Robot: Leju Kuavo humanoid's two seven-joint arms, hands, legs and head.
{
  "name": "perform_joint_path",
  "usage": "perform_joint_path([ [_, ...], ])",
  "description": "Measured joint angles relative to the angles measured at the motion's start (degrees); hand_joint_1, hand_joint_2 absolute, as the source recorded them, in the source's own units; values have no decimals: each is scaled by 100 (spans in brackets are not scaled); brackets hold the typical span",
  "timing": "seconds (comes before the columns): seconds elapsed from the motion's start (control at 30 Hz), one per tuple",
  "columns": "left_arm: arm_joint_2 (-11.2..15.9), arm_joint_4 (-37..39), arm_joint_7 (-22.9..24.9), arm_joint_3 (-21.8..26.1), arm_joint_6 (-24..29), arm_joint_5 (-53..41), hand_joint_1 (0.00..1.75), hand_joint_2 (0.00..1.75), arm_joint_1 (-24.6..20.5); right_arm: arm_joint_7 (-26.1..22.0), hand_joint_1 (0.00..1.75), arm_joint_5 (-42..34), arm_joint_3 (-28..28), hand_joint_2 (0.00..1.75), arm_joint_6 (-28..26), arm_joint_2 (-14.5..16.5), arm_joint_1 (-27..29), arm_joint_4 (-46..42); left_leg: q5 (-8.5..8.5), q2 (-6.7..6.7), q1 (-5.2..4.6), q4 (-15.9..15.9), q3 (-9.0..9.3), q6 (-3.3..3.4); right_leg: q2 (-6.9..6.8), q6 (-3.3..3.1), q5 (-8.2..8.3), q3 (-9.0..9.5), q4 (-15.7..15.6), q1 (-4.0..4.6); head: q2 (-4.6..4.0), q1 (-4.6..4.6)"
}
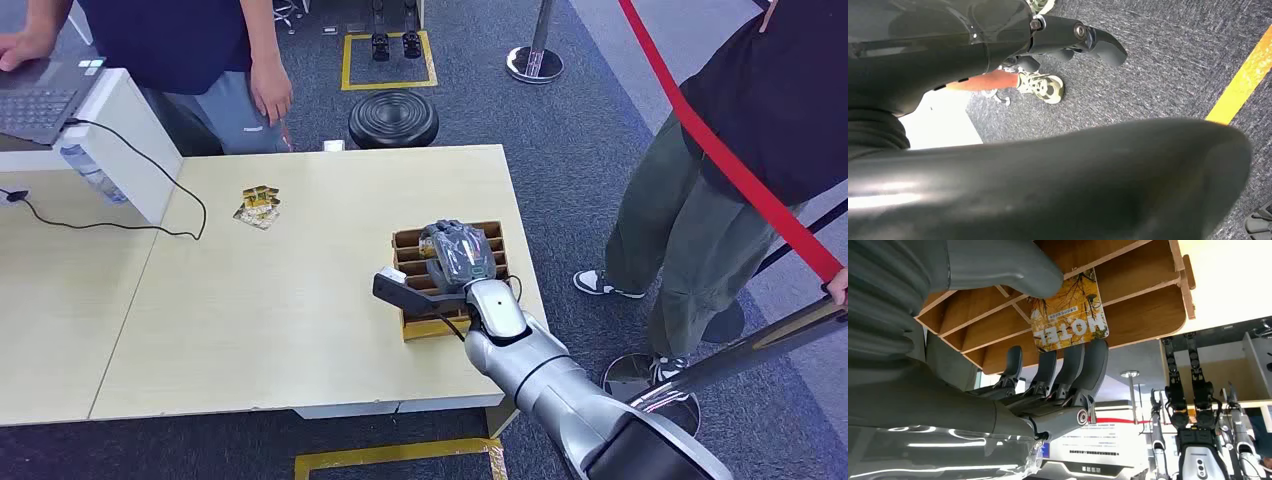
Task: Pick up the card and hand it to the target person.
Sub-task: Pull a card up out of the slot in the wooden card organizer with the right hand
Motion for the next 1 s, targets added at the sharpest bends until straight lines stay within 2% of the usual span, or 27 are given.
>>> perform_joint_path([
  [0.3,8,-2,3,7,4,-9,0,0,3,5,82,-34,-40,175,14,-25,5,21,-3,4,0,5,-5,-3,5,4,-2,-7,7,-2,0,0],
  [0.63,12,2,10,12,4,-6,0,0,10,-2,100,-26,-27,175,27,-13,29,29,-2,-1,-1,7,-8,-5,1,8,-3,-9,9,-3,0,0],
  [0.7,12,1,11,14,6,-5,0,0,11,-1,115,-21,-22,175,34,-7,29,30,-3,1,-1,6,-7,-4,3,7,-3,-8,8,-3,0,0],
  [0.83,9,-3,11,35,8,4,0,0,15,-11,167,5,1,175,48,11,31,25,-2,3,-1,5,-6,-3,5,5,-2,-7,7,-2,0,0],
  [0.9,9,-2,11,47,9,4,0,0,15,-20,174,13,6,175,42,21,33,21,-2,5,-1,5,-5,-3,6,4,-2,-7,7,-2,0,0],
  [1.0,9,-3,6,64,14,3,0,0,16,-28,175,15,1,175,32,36,35,21,-2,7,-1,3,-3,-1,8,1,0,-6,5,-1,0,0],
])
